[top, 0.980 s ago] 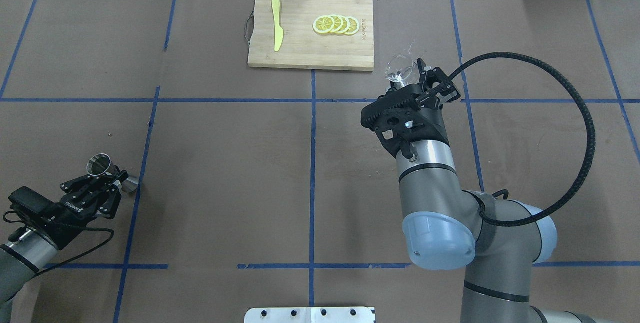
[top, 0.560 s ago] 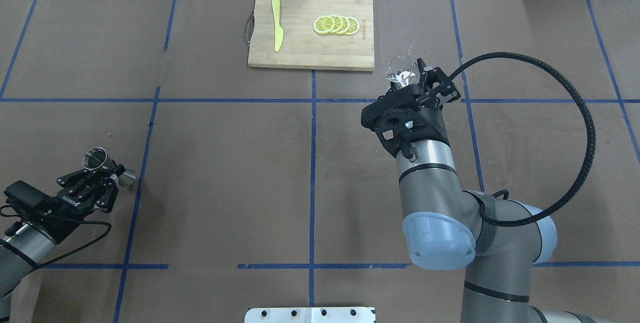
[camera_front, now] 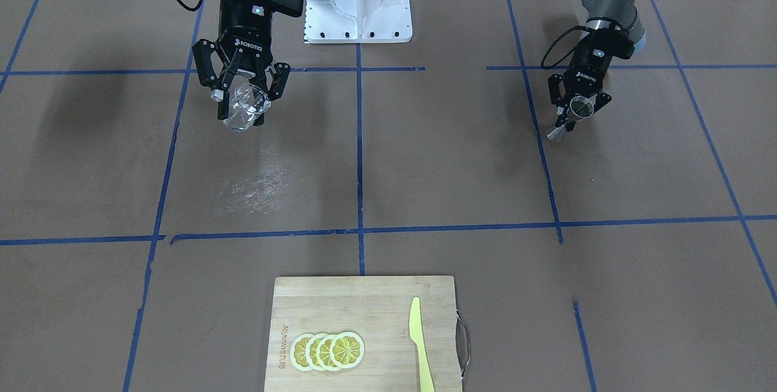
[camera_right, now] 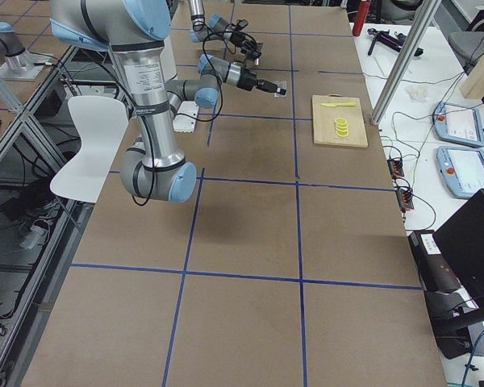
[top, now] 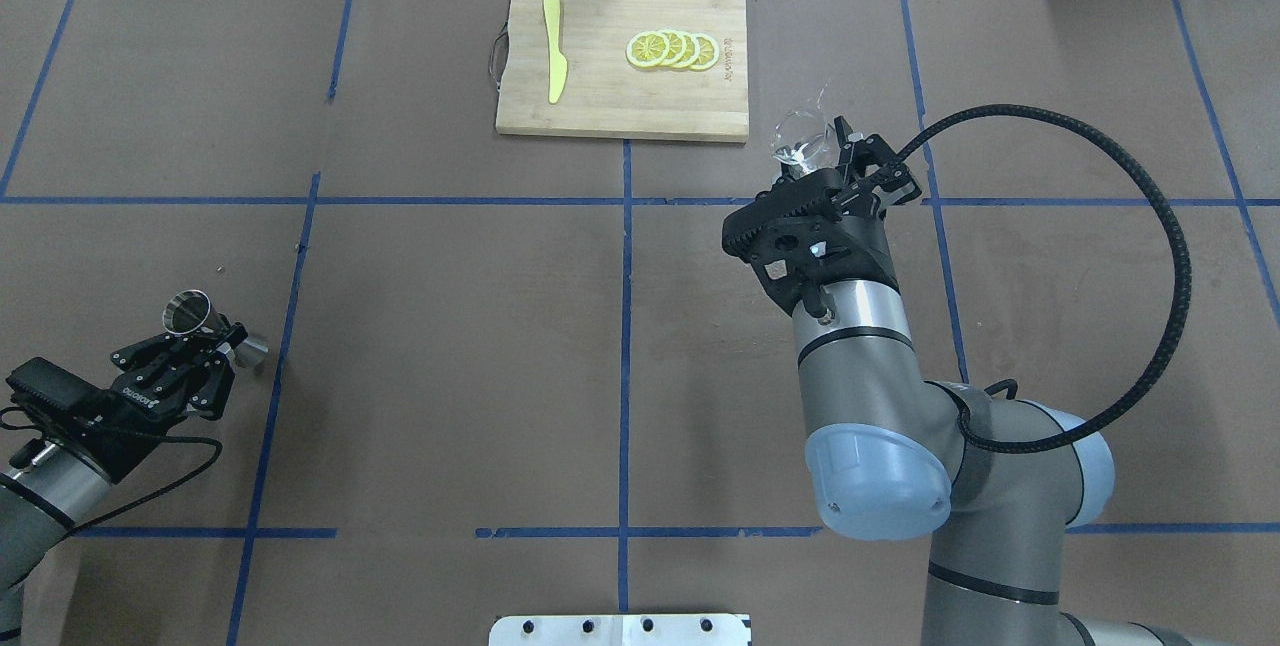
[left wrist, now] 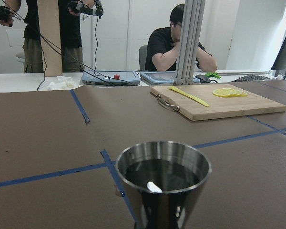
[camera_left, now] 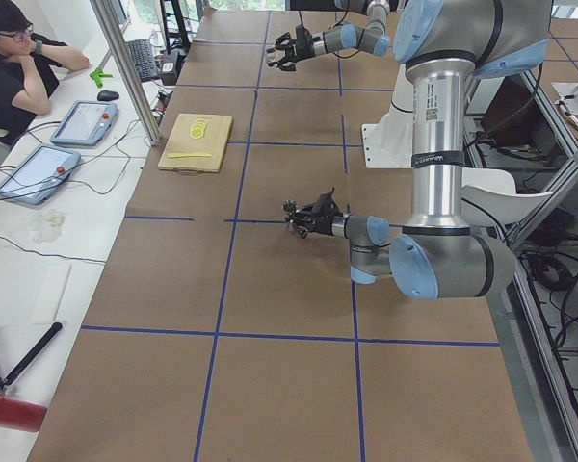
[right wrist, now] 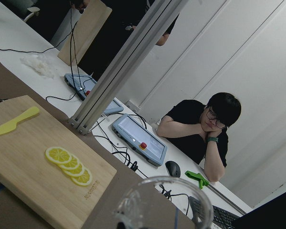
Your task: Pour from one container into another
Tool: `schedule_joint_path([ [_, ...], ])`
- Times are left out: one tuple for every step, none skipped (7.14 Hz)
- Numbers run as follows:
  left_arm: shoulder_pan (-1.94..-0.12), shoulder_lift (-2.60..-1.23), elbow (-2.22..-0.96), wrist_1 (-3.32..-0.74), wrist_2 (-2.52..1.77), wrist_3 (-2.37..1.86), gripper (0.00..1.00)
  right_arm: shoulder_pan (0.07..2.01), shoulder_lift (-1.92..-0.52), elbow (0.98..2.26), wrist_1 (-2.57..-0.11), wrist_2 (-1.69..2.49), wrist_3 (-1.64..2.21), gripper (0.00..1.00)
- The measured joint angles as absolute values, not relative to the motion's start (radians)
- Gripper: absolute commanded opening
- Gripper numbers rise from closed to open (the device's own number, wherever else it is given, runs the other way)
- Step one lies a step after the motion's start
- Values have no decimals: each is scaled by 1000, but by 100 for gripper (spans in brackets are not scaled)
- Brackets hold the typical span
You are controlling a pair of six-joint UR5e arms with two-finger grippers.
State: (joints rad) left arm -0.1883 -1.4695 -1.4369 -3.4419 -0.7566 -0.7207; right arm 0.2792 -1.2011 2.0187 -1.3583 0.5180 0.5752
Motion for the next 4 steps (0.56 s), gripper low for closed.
schedule_joint_path([
  [-187, -1470, -1434, -3441, -756, -720, 0, 279, -1201, 2019, -1358, 518, 575, 0],
  [-185, -1472, -1431, -3441, -756, -719, 0, 279, -1201, 2019, -1358, 518, 575, 0],
  [-185, -1473, -1428, -3440, -755, -718, 0, 279, -1201, 2019, -1359, 518, 575, 0],
  [-184, -1475, -1426, -3440, -755, -717, 0, 279, -1201, 2019, -1359, 518, 575, 0],
])
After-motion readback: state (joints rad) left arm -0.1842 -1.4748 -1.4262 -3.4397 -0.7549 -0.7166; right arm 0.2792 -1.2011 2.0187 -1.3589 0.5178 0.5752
